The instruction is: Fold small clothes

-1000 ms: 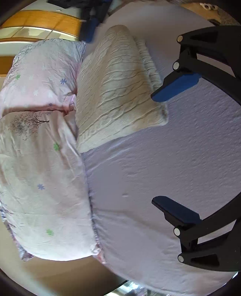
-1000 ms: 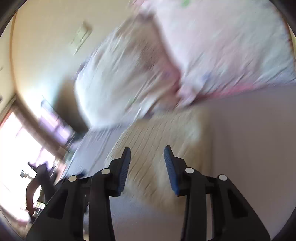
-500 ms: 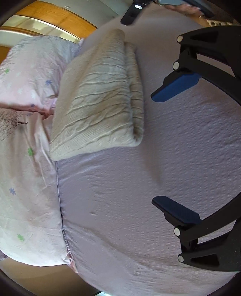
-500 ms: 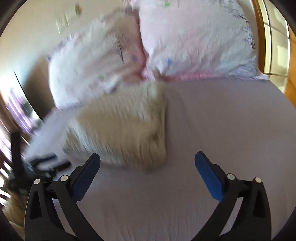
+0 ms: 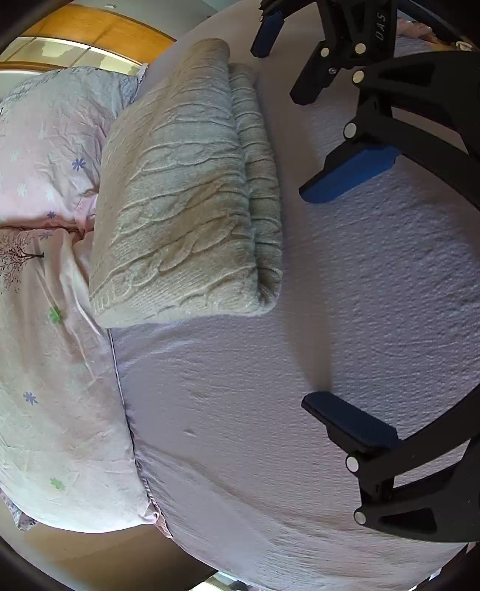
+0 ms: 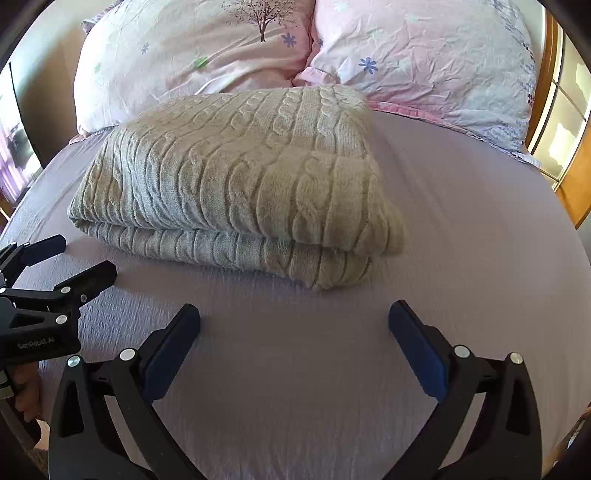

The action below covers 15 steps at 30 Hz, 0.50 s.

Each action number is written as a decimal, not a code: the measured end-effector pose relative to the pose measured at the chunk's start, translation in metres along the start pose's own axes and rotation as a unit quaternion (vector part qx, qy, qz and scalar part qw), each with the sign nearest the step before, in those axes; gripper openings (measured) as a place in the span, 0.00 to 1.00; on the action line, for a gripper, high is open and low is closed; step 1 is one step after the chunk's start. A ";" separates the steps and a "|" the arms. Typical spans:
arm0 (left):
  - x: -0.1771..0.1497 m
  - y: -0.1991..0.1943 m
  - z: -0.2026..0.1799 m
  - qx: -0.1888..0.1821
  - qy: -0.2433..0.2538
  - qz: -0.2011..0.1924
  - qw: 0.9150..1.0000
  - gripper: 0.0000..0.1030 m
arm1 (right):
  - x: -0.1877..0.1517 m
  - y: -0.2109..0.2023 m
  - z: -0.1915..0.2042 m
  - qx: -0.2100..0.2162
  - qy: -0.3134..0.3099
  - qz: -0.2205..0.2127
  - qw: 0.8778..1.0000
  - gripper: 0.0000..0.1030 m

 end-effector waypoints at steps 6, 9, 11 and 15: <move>-0.003 -0.001 -0.001 0.002 -0.001 -0.004 1.000 0.98 | -0.003 -0.001 0.000 -0.002 0.002 -0.009 1.000 0.99; -0.003 -0.001 -0.001 0.002 -0.001 -0.004 1.000 0.98 | -0.003 -0.002 0.000 -0.001 0.001 -0.009 1.000 0.99; -0.003 -0.001 -0.001 0.002 -0.001 -0.004 1.000 0.98 | -0.003 -0.002 0.000 -0.001 0.002 -0.009 1.000 0.99; -0.003 -0.001 -0.001 0.002 -0.001 -0.004 1.000 0.98 | -0.003 -0.001 0.000 -0.001 0.002 -0.009 1.000 0.99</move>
Point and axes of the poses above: each gripper's, at about its wrist camera, not at the fingertips, and y roughly the way its jaws point, z to its left, x to its top, the point moved 4 cm from there along y, roughly the way its jaws point, and after that the axes turned 9 degrees about -x, right-handed, at the moved point
